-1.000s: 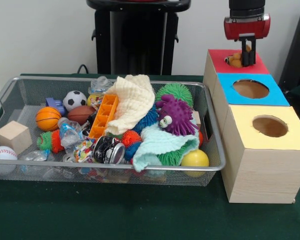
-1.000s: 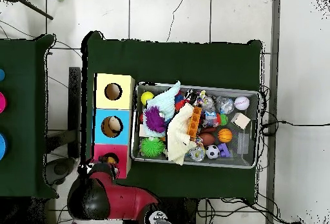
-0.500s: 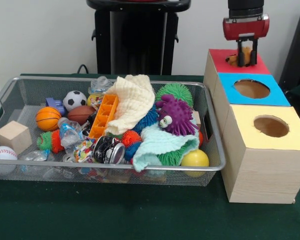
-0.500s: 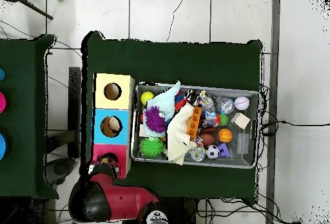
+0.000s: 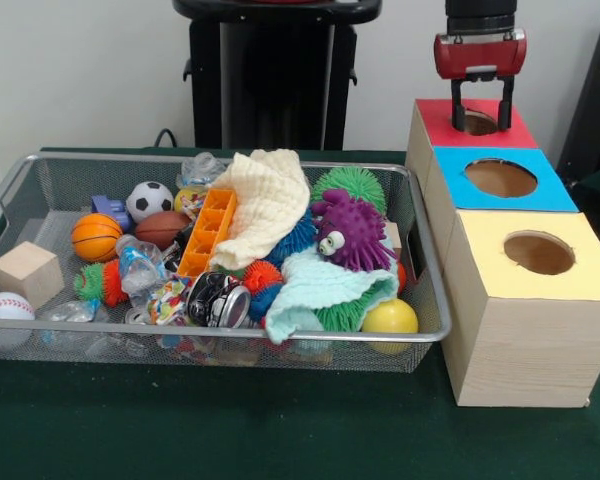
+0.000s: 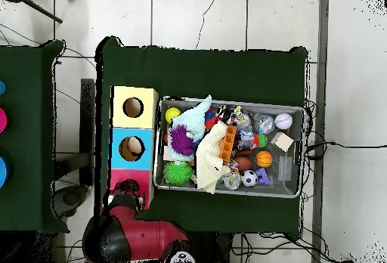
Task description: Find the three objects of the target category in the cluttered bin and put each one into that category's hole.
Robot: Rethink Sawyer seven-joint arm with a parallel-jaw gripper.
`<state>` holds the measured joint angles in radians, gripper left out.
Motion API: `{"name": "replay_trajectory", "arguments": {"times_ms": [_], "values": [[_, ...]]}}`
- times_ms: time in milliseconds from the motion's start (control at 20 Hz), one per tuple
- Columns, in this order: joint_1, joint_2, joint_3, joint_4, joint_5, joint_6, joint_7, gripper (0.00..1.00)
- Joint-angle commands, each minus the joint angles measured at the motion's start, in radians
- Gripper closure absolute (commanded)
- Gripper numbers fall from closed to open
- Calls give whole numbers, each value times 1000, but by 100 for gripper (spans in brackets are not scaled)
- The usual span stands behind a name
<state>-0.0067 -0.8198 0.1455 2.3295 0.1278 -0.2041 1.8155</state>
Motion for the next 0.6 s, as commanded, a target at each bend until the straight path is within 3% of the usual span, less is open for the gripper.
{"name": "replay_trajectory", "arguments": {"times_ms": [50, 400, 600], "values": [[-22, 123, -100, -112, 0, 126, 65, 0], [-22, 44, -114, -99, 11, 238, 66, 0], [-37, 35, -125, -105, -33, 174, 60, 0]]}}
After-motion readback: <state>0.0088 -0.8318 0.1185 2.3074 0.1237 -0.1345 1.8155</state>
